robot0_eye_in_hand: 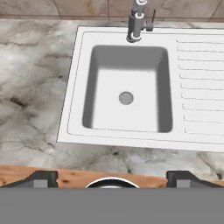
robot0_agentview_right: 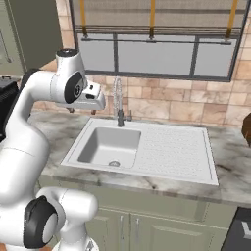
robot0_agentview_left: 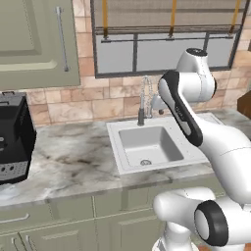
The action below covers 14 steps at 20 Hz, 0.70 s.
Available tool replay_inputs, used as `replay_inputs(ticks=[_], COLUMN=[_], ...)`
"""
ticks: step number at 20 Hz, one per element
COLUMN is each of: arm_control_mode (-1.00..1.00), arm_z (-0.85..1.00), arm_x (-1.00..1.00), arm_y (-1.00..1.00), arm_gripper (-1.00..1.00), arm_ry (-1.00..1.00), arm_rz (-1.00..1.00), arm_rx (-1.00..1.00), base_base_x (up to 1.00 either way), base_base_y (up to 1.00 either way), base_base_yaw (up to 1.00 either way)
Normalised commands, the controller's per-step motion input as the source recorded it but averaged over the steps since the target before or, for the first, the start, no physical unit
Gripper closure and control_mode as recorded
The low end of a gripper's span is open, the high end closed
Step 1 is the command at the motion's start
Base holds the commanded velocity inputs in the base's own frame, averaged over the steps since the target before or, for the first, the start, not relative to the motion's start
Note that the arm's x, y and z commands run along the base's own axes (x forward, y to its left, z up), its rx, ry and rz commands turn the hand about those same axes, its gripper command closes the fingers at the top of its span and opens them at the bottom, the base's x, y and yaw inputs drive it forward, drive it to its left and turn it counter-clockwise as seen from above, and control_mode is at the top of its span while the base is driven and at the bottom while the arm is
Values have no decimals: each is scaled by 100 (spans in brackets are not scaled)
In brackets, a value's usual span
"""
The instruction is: Store the kebab skewer in the freezer for long-term storage. Close the freezer door after placing the cooked food.
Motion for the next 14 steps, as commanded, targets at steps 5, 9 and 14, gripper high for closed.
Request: replay_inputs(ticks=[5, 9, 14], arm_control_mode=[100, 100, 100], arm_z=[0, 0, 0], arm_x=[0, 0, 0], arm_y=[0, 0, 0], arm_gripper=[-100, -100, -100], arm_ry=[0, 0, 0], arm_rz=[0, 0, 0], arm_rx=[0, 0, 0], base_base_x=[-56, -47, -38], base_base_y=[39, 58, 78], base_base_yaw=[-3, -1, 0])
